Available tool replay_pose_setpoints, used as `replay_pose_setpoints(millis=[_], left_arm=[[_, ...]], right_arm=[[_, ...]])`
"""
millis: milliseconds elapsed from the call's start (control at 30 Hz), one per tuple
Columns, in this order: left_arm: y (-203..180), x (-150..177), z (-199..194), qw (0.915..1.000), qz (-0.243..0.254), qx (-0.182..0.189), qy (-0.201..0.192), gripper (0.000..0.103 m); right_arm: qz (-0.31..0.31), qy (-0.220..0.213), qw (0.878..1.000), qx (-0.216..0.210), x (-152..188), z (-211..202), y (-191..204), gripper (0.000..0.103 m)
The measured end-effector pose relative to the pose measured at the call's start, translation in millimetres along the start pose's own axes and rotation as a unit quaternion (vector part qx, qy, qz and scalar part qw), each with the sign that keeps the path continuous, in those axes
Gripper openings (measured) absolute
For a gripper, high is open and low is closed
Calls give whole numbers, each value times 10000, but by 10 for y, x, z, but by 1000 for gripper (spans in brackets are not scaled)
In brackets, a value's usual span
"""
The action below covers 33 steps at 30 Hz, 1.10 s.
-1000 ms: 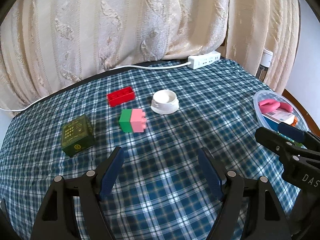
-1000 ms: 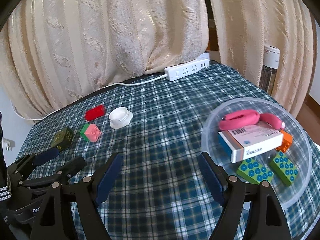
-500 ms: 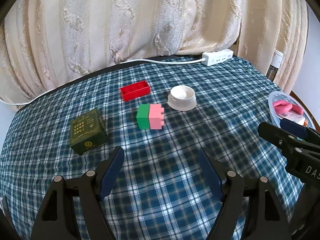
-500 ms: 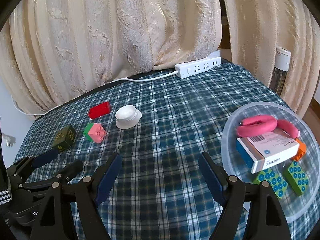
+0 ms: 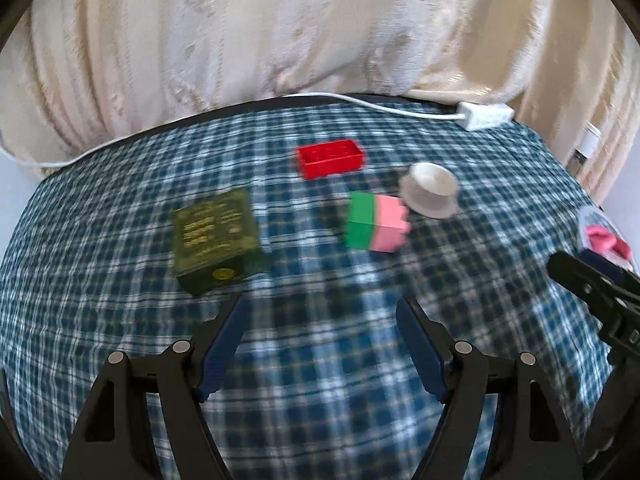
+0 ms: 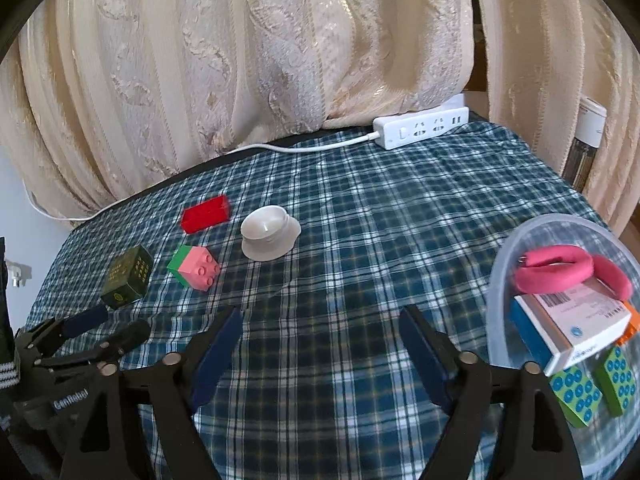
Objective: Organize objects
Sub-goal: 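Lower the left tool around the dark green tea box while the right tool approaches the green-pink block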
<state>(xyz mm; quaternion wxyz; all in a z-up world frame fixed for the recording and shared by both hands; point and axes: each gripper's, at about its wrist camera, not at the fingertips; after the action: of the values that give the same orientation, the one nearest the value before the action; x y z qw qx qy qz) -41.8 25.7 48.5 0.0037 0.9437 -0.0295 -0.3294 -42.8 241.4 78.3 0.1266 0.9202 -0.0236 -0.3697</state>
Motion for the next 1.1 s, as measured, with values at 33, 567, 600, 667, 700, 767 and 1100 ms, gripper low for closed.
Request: replay_pose_setpoints(millis=[33, 567, 600, 667, 700, 767, 1100], left_arm=[[61, -12, 22, 10000, -78, -31, 13, 77], [711, -208, 331, 9948, -1007, -16, 172, 78], [709, -220, 339, 9948, -1001, -20, 174, 78], [709, -248, 371, 9952, -965, -46, 184, 78], [708, -259, 390, 9952, -954, -64, 193, 78], [729, -271, 428, 9950, -969, -110, 223, 78], [770, -269, 641, 9944, -1000, -45, 323, 78]], right_arm=[[8, 16, 10000, -14, -4, 26, 4, 92], [9, 218, 9996, -151, -98, 307, 75, 92], [5, 226, 9996, -155, -106, 319, 80, 92], [-10, 247, 9996, -154, -125, 347, 96, 92], [-18, 262, 9995, -156, -139, 362, 109, 92], [-45, 284, 9994, -178, -166, 379, 139, 92], [-294, 412, 9979, -416, -242, 560, 418, 92]])
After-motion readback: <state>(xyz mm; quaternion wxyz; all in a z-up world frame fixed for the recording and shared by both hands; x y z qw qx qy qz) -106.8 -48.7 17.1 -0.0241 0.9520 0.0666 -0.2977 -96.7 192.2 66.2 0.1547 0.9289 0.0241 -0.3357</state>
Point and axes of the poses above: each gripper's, at about its wrist camera, not at the fingertips, and z roughly the way its jaws point, y to its left, x to its underside, and after that the axes turned 4 degrees about -x, right-handed
